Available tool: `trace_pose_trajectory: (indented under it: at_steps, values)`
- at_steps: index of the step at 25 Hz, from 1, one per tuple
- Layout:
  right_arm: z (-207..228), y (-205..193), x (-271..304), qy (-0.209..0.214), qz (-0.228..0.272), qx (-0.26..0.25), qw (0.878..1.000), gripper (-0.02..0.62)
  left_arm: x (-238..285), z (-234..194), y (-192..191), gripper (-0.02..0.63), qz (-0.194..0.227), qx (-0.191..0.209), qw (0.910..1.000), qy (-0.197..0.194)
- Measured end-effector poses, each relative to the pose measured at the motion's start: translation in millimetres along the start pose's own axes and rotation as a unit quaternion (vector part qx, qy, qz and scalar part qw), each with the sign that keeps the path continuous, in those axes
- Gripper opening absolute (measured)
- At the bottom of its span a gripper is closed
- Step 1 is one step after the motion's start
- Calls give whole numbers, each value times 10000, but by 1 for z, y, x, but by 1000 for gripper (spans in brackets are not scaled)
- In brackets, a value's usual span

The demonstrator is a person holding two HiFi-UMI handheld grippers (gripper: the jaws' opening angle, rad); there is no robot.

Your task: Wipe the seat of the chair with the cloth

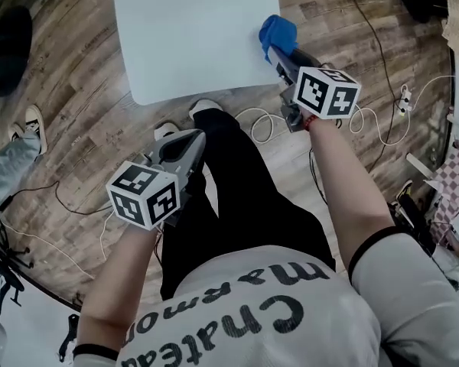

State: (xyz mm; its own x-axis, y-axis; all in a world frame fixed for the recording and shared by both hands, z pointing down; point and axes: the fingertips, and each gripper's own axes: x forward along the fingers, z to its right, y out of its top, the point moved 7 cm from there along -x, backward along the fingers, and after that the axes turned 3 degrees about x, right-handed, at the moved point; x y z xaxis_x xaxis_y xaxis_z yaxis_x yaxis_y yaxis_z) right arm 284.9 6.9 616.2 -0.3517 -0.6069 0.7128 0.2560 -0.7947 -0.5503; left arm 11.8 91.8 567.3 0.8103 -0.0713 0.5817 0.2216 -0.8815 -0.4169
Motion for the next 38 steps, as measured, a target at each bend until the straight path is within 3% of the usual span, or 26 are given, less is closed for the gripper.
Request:
trace_pose_trajectory:
  at_steps: [3,6,12,15,17,19,22,24,29,33,38]
  values:
    - [-62,-16,30,277,-367,-487,9978,83,-31,-19,-17,8,179,-155,9993,286]
    - [-124,-36,67,333,-596,-626,9957,83,-76,-45,-36,8,600,-573,9946,631]
    - [-237,-65,124,1405,-911,-419,9850,83,-159,-87,-80,8,1271,-1165,9774,1222]
    - [-270,-74,134,1627,-826,-240,9829,83,-186,-102,-103,8,1384,-1372,9728,1254]
    - [-282,-79,135,1612,-631,-234,9846,83,-199,-109,-116,8,1313,-1384,9742,1206]
    - [-281,-84,137,1422,-539,-144,9883,83,-207,-116,-125,8,1187,-1304,9775,1159]
    - [-259,-93,143,578,-759,-379,9947,83,-210,-125,-125,8,1136,-1176,9799,1142]
    - [-249,-98,149,186,-1010,-841,9912,83,-209,-132,-118,8,1204,-1132,9783,1248]
    - [-248,-95,155,-43,-1237,-1874,9744,83,-183,-137,-95,8,1458,-1358,9717,1270]
    - [-222,-86,146,-105,-1401,-1767,9742,83,-136,-115,-74,8,1266,-1120,9801,1042]
    - [-158,-68,117,-484,-1180,-1310,9831,83,-89,-80,-54,8,1029,-802,9890,694]
